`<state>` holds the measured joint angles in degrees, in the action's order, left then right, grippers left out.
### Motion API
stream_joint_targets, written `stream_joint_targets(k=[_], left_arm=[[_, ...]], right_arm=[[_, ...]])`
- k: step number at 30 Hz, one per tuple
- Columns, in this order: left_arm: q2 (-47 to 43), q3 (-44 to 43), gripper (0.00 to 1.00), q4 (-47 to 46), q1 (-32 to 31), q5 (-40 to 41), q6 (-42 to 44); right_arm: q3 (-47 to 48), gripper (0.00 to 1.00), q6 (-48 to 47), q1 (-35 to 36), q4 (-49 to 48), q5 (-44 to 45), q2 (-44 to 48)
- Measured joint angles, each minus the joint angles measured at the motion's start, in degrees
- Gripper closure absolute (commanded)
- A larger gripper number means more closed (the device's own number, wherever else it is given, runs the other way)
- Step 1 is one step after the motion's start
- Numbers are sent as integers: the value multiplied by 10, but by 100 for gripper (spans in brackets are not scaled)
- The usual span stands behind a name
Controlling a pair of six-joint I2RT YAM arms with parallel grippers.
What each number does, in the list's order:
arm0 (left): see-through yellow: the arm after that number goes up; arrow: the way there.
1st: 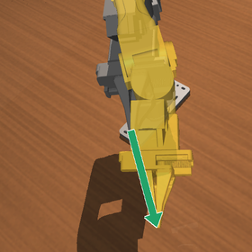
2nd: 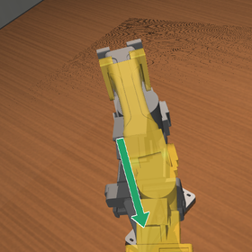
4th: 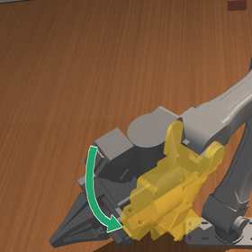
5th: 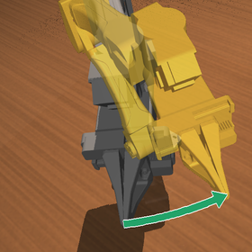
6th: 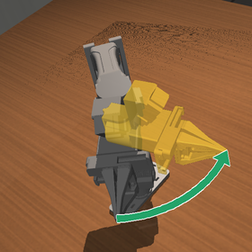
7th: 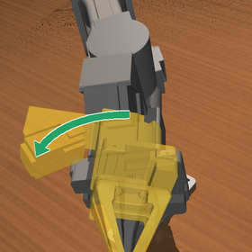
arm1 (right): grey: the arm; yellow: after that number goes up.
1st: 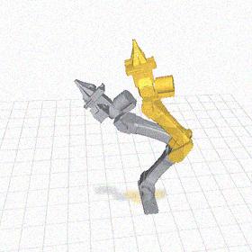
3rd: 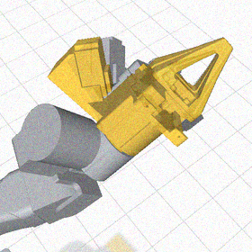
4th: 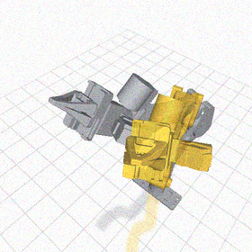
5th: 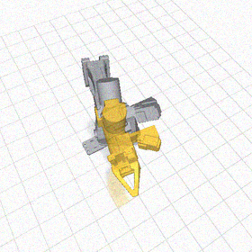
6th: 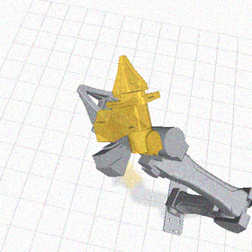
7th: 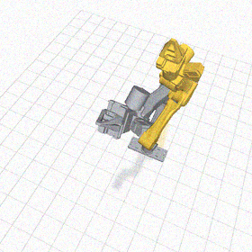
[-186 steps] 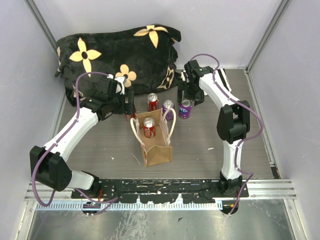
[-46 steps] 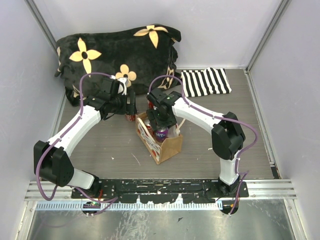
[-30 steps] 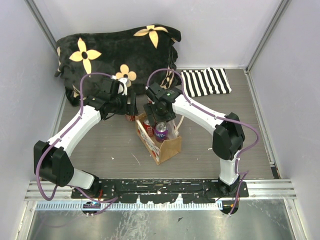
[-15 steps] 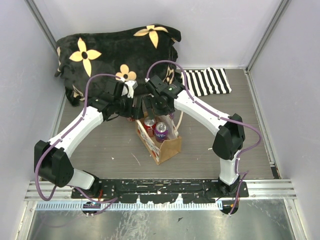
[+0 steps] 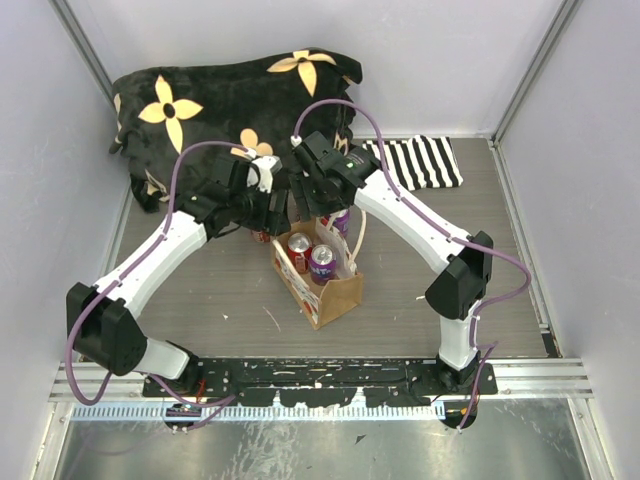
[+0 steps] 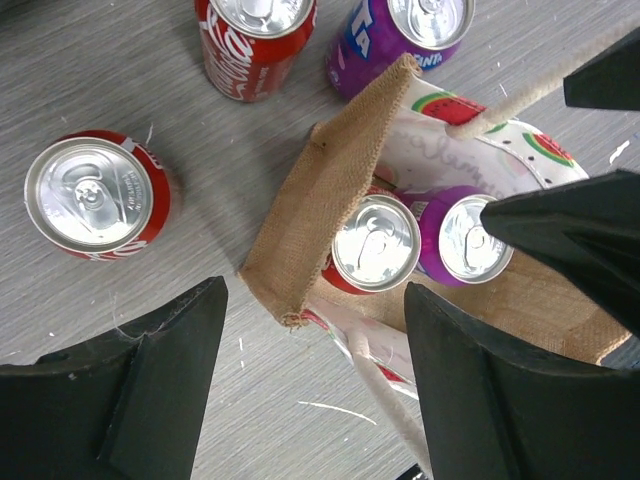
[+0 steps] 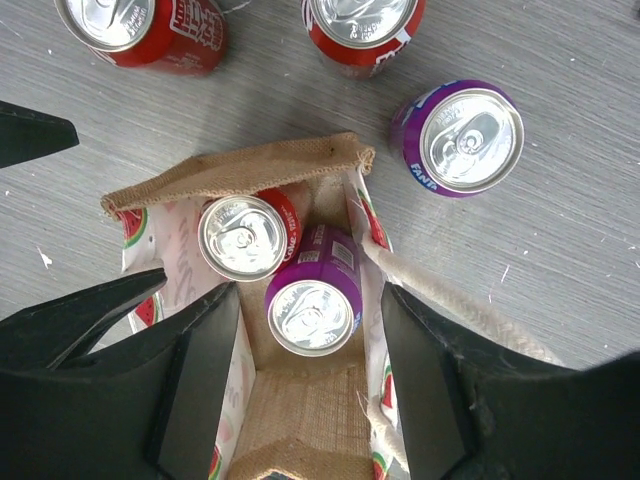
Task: Place the beverage into the canvas bag
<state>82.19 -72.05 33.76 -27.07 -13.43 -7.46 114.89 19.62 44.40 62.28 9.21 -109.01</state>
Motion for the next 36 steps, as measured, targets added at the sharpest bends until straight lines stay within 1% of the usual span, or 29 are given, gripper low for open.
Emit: stream_joint_targets(k=[7, 14, 20, 25, 30, 36], left_arm=[[-8, 9, 23, 9, -19, -7, 19], [-15, 51, 23, 17, -27, -12, 30], [-23, 83, 23, 28, -26, -6, 41], [-33, 90, 20, 45, -23, 19, 42], [-73, 89, 19, 45, 3, 37, 29], [-128, 78, 19, 33, 12, 39, 15]], right_arm=[[1, 39, -18, -3, 20, -32, 0], [-40, 39, -26, 14, 21, -59, 4], [-70, 32, -27, 28, -7, -62, 4], [-98, 27, -24, 30, -40, -75, 4], [-111, 24, -23, 30, -79, -89, 3], [-136, 22, -24, 35, -97, -97, -17]])
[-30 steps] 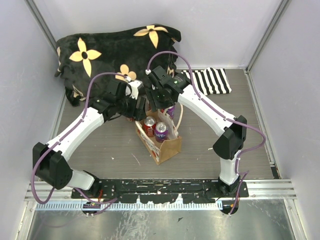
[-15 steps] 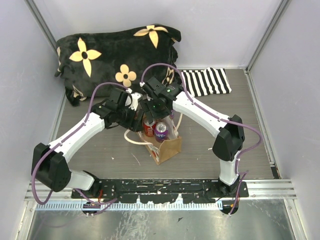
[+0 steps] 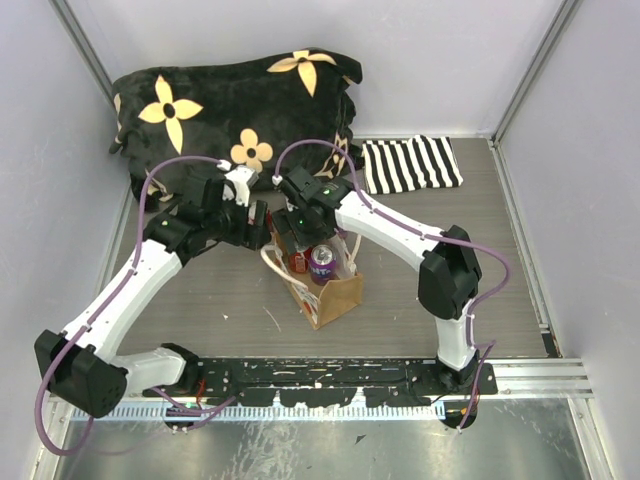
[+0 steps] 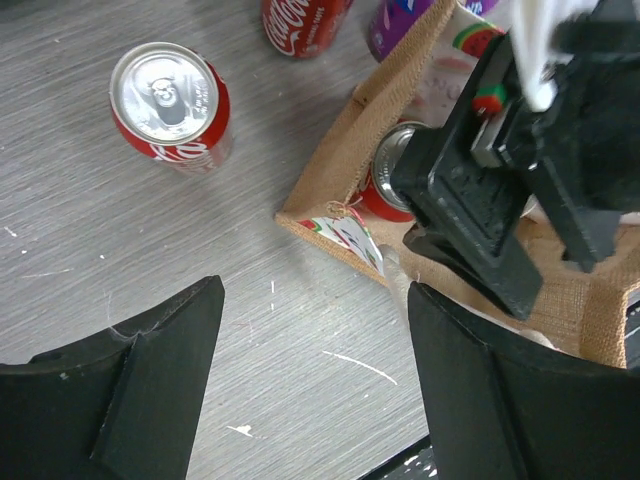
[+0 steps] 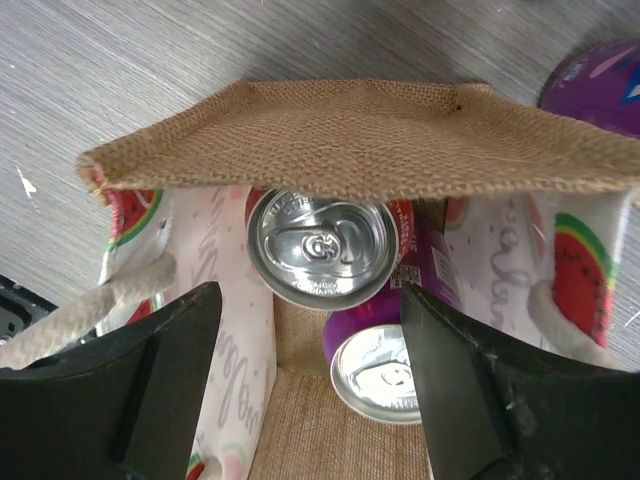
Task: Place the beverage into the canvas bag
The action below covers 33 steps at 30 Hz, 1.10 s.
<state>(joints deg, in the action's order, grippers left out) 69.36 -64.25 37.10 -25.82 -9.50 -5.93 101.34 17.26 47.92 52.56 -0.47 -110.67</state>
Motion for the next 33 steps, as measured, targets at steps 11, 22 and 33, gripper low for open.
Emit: stream_joint_targets(k=[11, 22, 33], left_arm=[[-6, -5, 19, -3, 21, 0, -22], [-5, -5, 19, -6, 22, 0, -25], [3, -5, 19, -12, 22, -1, -27]], right_arm=[[-11, 35, -8, 0, -29, 3, -44], [-14, 69, -22, 0, -42, 0, -45], [-41, 82, -57, 0, -94, -21, -34]])
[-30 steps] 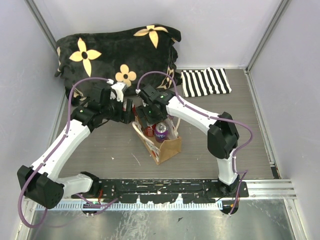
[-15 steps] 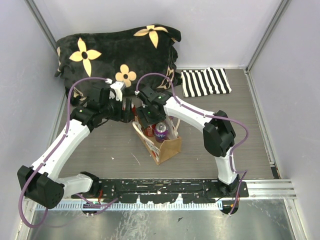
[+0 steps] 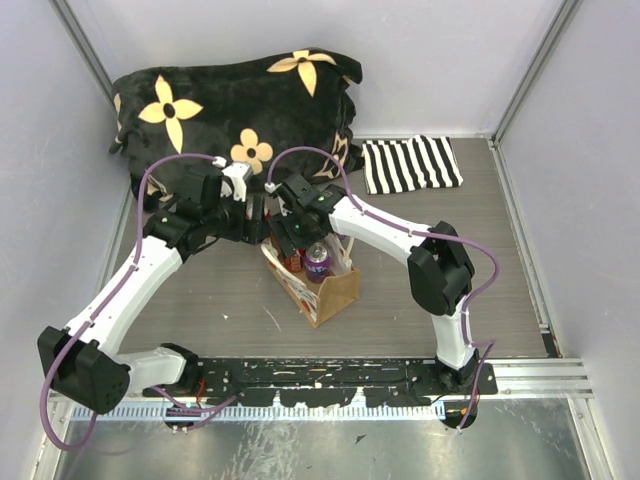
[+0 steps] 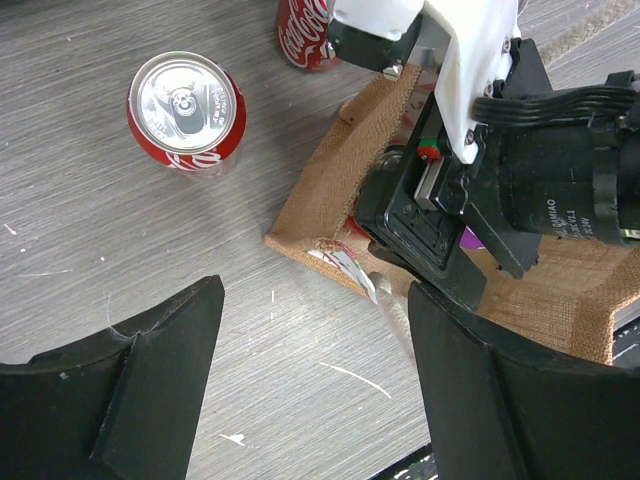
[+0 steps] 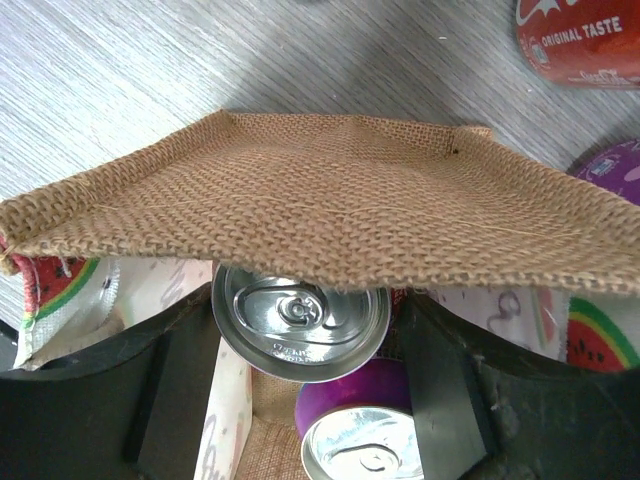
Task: Place the beverage into the canvas bag
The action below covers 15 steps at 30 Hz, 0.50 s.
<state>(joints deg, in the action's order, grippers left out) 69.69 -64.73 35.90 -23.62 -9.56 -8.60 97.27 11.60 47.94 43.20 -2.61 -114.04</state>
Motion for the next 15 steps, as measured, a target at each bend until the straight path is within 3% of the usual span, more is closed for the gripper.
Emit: stream_joint_targets(k=[15], left_arm=[[22, 30, 23, -21, 22, -4, -26]], right_arm=[[-25, 82, -35, 4, -28, -14, 13]])
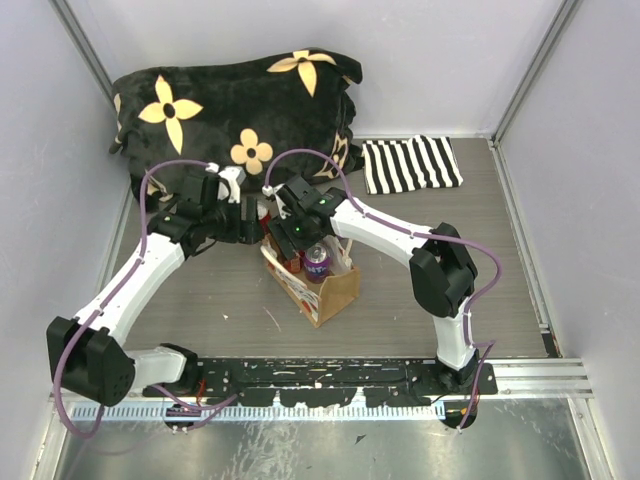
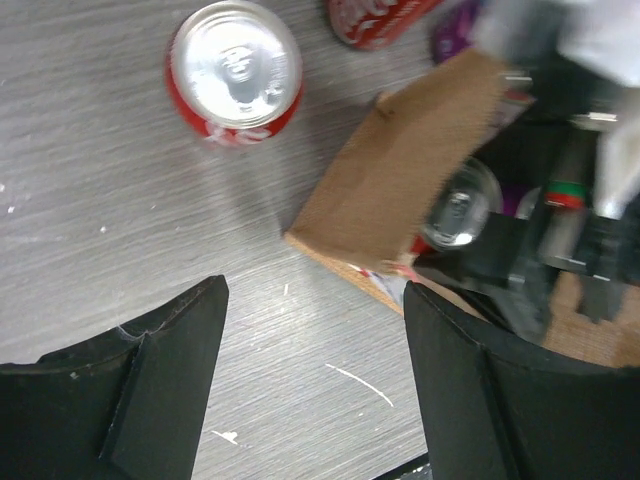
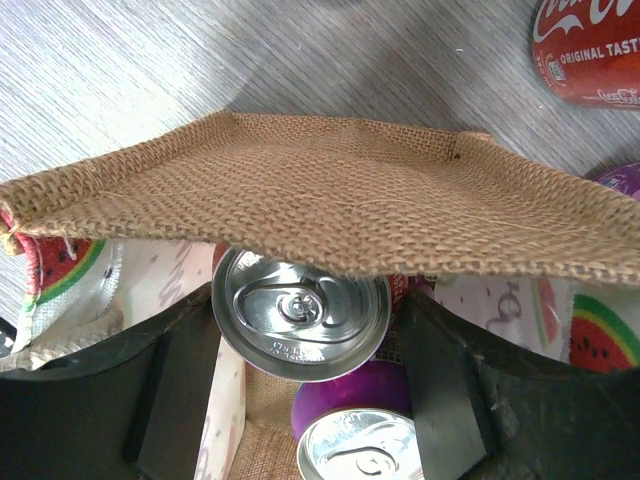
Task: Place the beverage into the canvas bag
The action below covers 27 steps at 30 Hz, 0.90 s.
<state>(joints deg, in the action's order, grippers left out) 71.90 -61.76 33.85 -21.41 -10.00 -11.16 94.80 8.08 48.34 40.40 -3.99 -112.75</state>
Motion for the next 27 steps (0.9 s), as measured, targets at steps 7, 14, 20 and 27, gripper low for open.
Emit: stream_joint_targets(k=[7, 14, 20, 27], left_arm=[[4, 38, 29, -6, 66, 0, -40], [-13, 80, 34, -15, 66, -28, -59], [-21, 136, 34, -38, 54, -57, -87], [24, 169, 34, -103, 33, -71, -108]], right_arm=[[-2, 82, -2, 0, -1, 0, 2], [-3, 82, -2, 0, 0, 0, 2], [-3, 83, -2, 0, -1, 0, 2], [-3, 90, -2, 0, -1, -4, 2]])
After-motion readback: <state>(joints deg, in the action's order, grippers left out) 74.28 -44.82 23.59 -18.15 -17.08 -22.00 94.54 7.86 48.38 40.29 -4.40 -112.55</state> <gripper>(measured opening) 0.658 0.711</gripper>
